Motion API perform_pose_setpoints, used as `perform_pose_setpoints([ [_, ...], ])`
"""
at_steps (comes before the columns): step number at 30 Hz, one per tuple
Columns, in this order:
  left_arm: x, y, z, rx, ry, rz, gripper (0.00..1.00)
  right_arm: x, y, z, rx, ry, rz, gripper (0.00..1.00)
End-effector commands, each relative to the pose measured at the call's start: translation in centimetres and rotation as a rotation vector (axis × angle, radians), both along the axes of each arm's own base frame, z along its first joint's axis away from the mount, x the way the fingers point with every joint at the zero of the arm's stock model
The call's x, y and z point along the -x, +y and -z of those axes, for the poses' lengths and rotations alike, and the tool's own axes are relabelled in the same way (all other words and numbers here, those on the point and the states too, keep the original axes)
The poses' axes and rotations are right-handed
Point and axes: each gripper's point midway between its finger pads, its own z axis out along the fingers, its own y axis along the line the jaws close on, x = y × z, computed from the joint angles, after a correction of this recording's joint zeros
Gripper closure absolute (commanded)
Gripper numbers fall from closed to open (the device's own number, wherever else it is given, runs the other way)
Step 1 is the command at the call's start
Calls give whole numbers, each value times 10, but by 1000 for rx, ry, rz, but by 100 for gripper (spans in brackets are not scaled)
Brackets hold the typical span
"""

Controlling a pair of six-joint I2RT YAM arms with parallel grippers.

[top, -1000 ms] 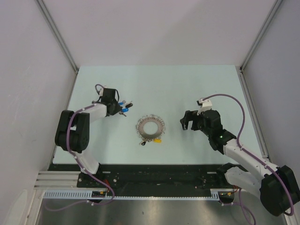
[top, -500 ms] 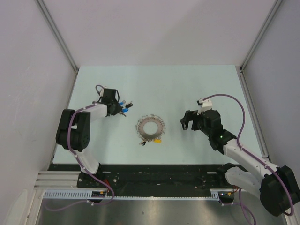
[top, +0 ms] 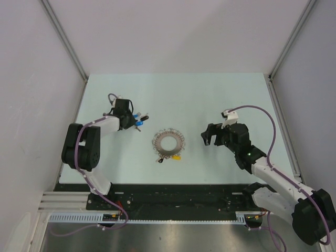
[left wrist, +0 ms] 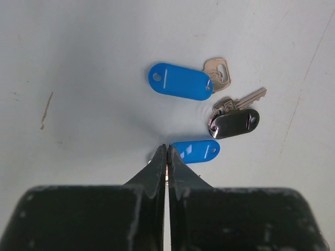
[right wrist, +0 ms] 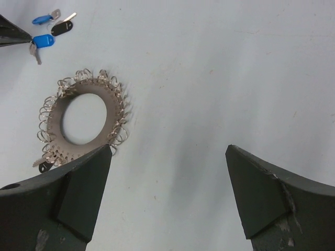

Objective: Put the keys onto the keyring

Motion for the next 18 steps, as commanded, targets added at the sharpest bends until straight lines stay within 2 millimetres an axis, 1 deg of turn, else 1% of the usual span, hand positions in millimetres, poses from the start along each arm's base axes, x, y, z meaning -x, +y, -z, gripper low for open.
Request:
perform_pose_setpoints([
  [1, -9, 0, -48, -53, -117, 111, 100, 2, 10, -22, -49, -77, -64, 3],
  [3, -8, -6, -62, -63, -136, 180, 100, 5, 13, -27, -59, -89, -89, 3],
  [4, -6, -10, -76, -98, -165, 240, 100, 8, 17, -31, -70, -99, -118, 4],
  [6, 0, -24, -93, -122, -179, 339, 99, 13, 24, -40, -87, -126, -169, 4],
  [7, 3, -28, -105, -167, -204, 408, 99, 16, 27, -44, -94, -139, -193, 4],
  [8, 7, -38, -115, -170, -212, 474, 100, 18, 29, -47, -98, -150, -212, 4],
  [9, 13, -51, -123, -188, -227, 536, 100, 24, 36, -54, -114, -172, -255, 5],
  [10, 20, -55, -126, -232, -224, 619, 100, 27, 40, -58, -111, -189, -282, 5],
  [11, 24, -63, -142, -250, -264, 677, 100, 29, 43, -61, -112, -200, -304, 5],
  [12, 33, -80, -147, -249, -277, 761, 100, 34, 50, -67, -118, -215, -344, 6],
  [13, 38, -86, -153, -290, -299, 848, 100, 40, 57, -70, -102, -235, -388, 7],
  [14, 47, -93, -162, -300, -310, 910, 100, 45, 63, -72, -95, -248, -422, 7],
  [15, 59, -109, -167, -293, -331, 995, 100, 47, 68, -77, -88, -268, -449, 7],
  [16, 67, -113, -168, -328, -335, 1070, 100, 55, 77, -78, -84, -275, -492, 8],
  [17, 73, -119, -174, -333, -352, 1117, 100, 57, 81, -81, -75, -296, -516, 8],
  [18, 84, -131, -182, -337, -384, 1174, 100, 61, 86, -85, -80, -313, -544, 9],
])
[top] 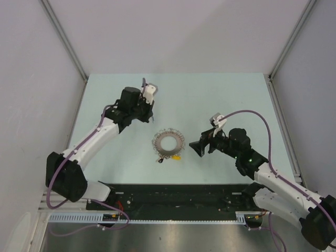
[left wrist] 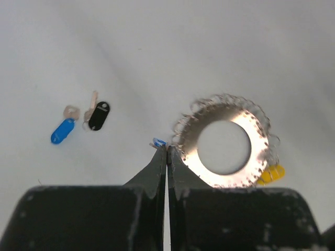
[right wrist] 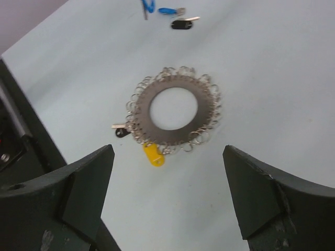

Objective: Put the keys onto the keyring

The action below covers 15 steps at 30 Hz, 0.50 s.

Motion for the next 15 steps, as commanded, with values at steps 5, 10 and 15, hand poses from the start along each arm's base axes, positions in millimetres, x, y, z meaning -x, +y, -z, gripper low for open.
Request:
perform_pose_setpoints([
  [5, 84, -65, -50, -78, -153, 593, 100, 24, 46, -49, -32, -207, -261, 16],
  [10, 126, -84, -64, -95, -212, 789, 100, 28, 53, -65, -68, -270, -318, 25],
  [15, 156, -98, -75, -52, -253, 927, 100, 38, 60, -78, -117, -297, -413, 36],
])
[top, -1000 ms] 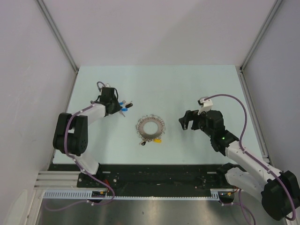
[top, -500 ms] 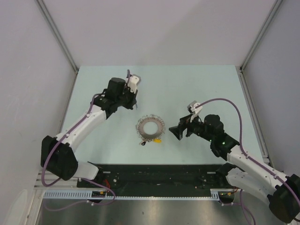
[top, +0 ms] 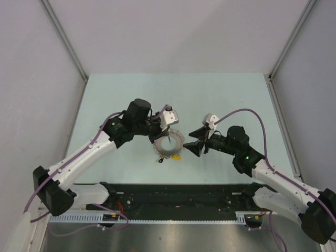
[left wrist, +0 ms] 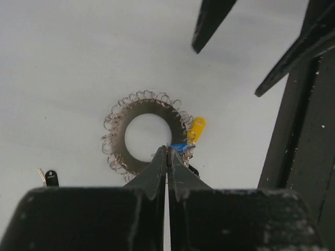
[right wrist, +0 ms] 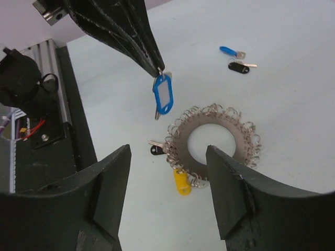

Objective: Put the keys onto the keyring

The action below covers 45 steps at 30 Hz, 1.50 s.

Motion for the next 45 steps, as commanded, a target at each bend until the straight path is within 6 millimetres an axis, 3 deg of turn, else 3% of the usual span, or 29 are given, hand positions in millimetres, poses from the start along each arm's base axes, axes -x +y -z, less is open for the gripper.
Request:
perform_pose_setpoints([
  [1, 31, -14, -34, 67, -76, 199, 100, 9, 13, -45, -95, -114, -123, 38],
  [15, 64, -37, -41, 75, -43, 343, 100, 24, 25, -46, -87, -129, -257, 57],
  [37, 82, -55, -39, 91, -2, 435, 100, 34, 30, -47, -92, -130, -314, 65],
  [45, 88, -59, -41, 112, 13, 467, 100, 37, 32, -47, -93, -129, -331, 81],
])
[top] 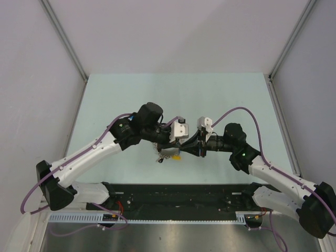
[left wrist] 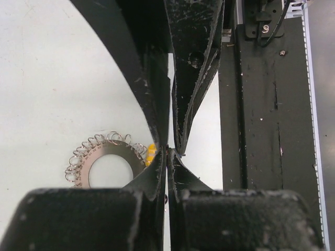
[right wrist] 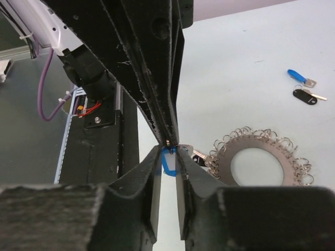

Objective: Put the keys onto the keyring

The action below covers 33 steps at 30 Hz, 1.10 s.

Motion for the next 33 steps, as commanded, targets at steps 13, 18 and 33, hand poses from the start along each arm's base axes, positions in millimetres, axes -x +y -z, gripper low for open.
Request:
perform_pose_setpoints([
  [13, 19, -6, -34, 151, -18, 88, 94, -6, 2, -24, -32, -87, 6, 100],
  [18, 10, 5, -61, 334, -5, -7, 66, -10, -2, -29, -59, -98, 31, 100],
  [33, 1, 28, -82, 812, 91, -201, 57, -4, -13, -53, -259, -48, 45, 100],
])
